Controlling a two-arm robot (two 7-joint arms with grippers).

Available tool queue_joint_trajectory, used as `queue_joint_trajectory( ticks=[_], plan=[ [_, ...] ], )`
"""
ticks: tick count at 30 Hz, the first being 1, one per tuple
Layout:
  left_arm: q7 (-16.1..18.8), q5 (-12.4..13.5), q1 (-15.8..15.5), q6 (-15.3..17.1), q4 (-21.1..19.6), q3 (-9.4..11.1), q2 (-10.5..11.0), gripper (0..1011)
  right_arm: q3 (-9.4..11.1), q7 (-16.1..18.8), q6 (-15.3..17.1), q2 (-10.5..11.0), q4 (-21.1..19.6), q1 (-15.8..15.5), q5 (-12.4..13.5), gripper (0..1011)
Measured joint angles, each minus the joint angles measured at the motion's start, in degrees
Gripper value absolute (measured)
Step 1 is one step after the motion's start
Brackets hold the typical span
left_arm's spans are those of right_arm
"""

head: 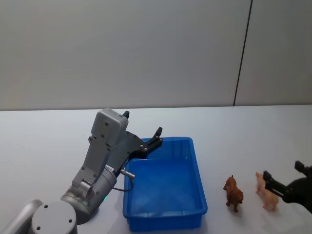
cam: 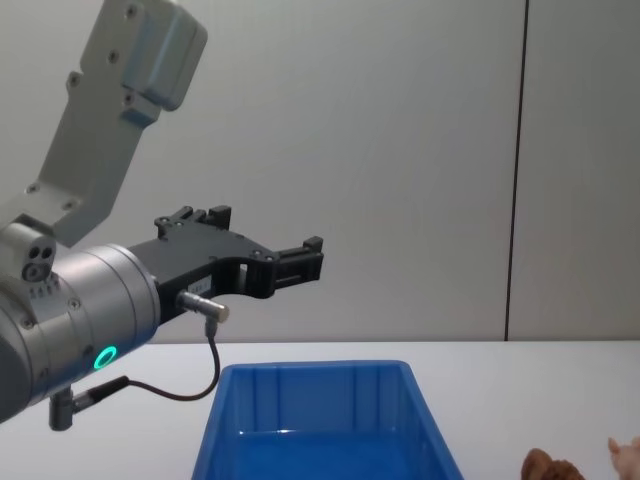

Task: Pick up the two dolls from the table and place them into the box.

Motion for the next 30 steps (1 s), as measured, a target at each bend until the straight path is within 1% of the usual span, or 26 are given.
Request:
queue_joint_trajectory(
  ticks=[11, 21, 30],
  plan=[
    [0.00, 0.00, 0.00, 0.00, 0.00, 0.00, 0.00, 1003, -0.31, 0.98, 2.63, -0.44, 4.15, 0.68, -0.14, 1001],
    [0.00, 0.00, 0.00, 0.00, 0.00, 0.00, 0.00, 1003, -1.29, 3.18, 4.04, -1.96, 8.84, 2.90, -0.49, 1001],
    [0.00, 0.00, 0.00, 0.00, 0.00, 0.00, 0.00, 1003, -2.13, 4.19, 4.64, -3.41, 11.73, 4.91, -1.17, 1001]
  ],
)
